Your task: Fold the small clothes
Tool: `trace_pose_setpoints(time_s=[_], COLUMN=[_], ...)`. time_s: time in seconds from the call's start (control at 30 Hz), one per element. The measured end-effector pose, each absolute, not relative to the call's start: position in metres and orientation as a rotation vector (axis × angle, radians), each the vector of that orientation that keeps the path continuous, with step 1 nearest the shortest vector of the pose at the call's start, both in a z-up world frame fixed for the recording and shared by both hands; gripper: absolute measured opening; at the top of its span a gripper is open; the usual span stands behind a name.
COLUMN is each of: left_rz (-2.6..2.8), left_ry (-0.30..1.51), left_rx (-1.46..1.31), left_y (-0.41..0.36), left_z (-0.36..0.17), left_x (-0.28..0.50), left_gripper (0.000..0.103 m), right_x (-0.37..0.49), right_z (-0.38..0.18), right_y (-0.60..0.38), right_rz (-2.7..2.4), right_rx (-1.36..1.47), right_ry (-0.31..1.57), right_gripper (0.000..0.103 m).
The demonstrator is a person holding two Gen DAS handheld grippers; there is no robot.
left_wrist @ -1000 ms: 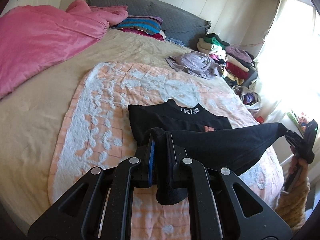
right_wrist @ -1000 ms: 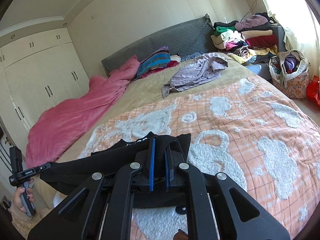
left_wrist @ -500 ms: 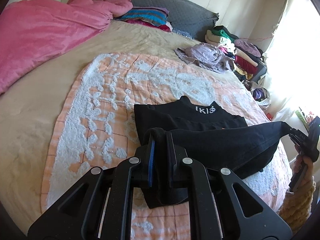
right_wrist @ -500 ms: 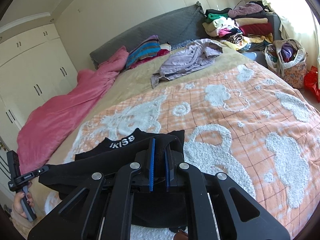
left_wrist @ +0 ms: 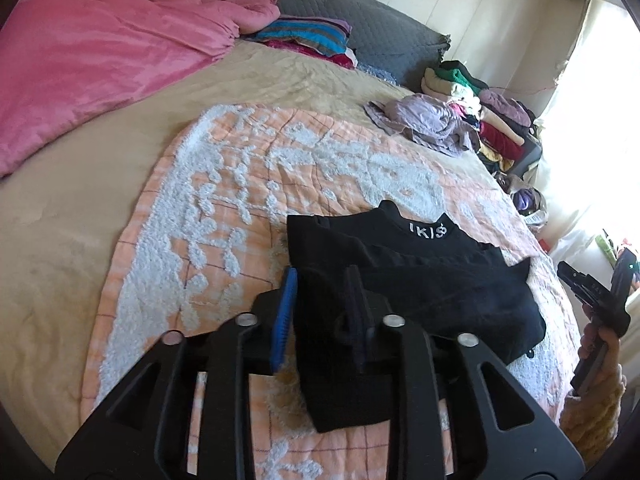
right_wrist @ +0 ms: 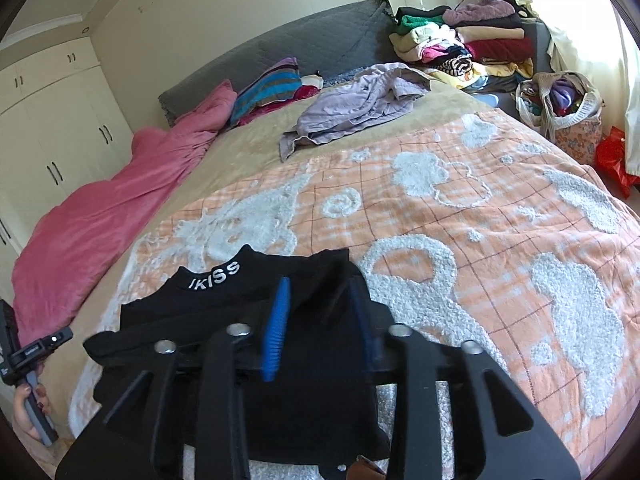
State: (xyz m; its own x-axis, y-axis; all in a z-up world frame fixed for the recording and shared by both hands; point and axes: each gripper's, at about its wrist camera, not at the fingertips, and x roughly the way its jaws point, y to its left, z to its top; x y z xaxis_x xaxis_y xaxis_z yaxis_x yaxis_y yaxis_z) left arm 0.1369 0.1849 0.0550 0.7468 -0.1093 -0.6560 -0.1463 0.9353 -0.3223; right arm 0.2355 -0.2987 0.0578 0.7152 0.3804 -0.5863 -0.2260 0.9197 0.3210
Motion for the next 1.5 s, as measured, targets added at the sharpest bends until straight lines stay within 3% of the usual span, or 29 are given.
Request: trace_pose_setpoints(time_s=[0.2, 0.33, 0.87, 1.2, 1.4, 1.5], left_rz=[-0.01, -0.06, -0.021, 0.002, 0.054, 0.075], left_ry=[0.707, 0.752, 0.885, 0.899, 0.856, 0.831], left_rx=[-0.345, -0.298, -0.077, -0.118, -0.202, -0.262], left_y=[0.173, 0.151, 0.114, 0.131, 0.157, 0.174], left_z=[0.061, 0.05, 0.006, 0.005, 0.015, 0.018], left_x=[0.119, 0.114, 0.149, 0.195, 0.217, 0.22], left_gripper=[0.021, 0.016, 0.013, 0.013, 0.015, 0.025], right_x=[0.217, 0.204, 0.227, 0.275, 0.305, 0.322], right_z=[0.06, 0.056, 0.014, -0.006, 0.0, 0.005], right_y=[-0.288, -0.27, -0.214, -0.197, -0.195, -0.203], right_rz=[0.366, 0.408, 0.419, 0.403, 0.389, 0.344], right_rx=[0.158, 0.057, -0.141, -0.12, -0.078, -0.033], right_ry=[0.683, 0.702, 0.826, 0.86, 0.84, 0.826], right_gripper=[0.034, 0.021, 0.021, 0.021, 0.021, 0.021])
